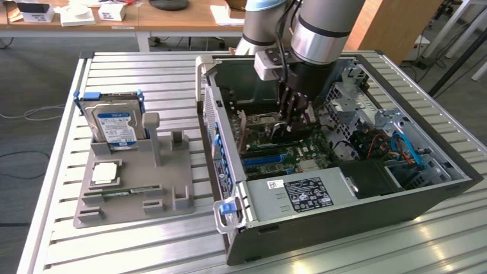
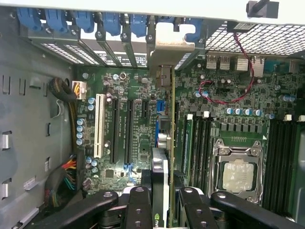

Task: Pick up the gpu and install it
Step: 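Insert the gpu into the slot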

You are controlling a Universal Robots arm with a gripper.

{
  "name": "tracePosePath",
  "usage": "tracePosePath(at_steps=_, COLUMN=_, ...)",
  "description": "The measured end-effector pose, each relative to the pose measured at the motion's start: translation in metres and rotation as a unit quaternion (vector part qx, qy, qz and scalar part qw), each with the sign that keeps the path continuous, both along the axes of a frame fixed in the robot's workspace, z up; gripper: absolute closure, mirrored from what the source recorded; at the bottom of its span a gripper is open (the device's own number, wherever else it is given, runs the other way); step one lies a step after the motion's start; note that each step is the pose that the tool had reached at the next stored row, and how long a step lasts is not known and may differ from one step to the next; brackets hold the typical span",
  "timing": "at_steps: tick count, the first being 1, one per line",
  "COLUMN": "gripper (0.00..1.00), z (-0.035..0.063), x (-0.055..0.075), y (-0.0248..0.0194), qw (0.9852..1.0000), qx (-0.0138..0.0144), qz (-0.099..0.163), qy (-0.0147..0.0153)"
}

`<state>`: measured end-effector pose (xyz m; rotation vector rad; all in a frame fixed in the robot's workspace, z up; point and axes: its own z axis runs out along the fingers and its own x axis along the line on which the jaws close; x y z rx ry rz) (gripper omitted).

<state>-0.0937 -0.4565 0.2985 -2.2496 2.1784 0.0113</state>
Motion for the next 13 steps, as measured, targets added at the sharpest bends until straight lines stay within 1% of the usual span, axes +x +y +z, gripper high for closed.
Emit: tracePosePath(at_steps=13, gripper=0.73, z=-0.0120, x=-0.003, y=0.0000, qw=0.9999, qx=-0.0001, qz=-0.010, qy=0.0000)
